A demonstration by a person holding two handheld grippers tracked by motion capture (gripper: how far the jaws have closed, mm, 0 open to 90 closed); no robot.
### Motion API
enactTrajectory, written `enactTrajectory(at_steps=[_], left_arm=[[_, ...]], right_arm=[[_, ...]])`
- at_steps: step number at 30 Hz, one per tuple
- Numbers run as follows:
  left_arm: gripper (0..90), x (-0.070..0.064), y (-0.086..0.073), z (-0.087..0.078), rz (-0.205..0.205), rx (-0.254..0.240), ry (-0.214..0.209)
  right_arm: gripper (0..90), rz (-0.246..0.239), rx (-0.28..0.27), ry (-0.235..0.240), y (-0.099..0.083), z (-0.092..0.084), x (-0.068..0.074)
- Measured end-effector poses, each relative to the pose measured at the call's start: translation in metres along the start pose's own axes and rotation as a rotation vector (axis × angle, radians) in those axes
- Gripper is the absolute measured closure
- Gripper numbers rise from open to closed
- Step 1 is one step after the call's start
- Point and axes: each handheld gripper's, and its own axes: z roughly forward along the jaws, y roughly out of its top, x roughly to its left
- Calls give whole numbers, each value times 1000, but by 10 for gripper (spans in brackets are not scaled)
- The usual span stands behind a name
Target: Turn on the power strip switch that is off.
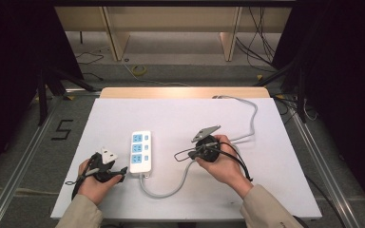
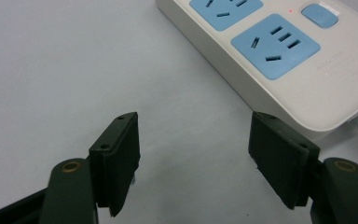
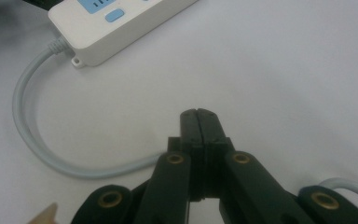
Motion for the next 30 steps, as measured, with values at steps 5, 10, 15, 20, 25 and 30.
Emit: enactTrajectory(at_steps=[5,10,15,20,25,30], left_arm=[[336,0,0,0,1,1,0],[335,0,0,0,0,0,0],[335,0,0,0,0,0,0],[334,0,0,0,-3,-1,0],[334,0,0,0,0,0,1],[334,0,0,0,0,-1,1]], right_arm=[[900,-4,0,6,4,4,1],[900,-10,2,9,8,7,2],[900,-10,3,10,12,9,3],[900,-13,5,11,14,11,3],[900,-10,7,12,15,14,2],[900,-10,7,14,17,16,1]])
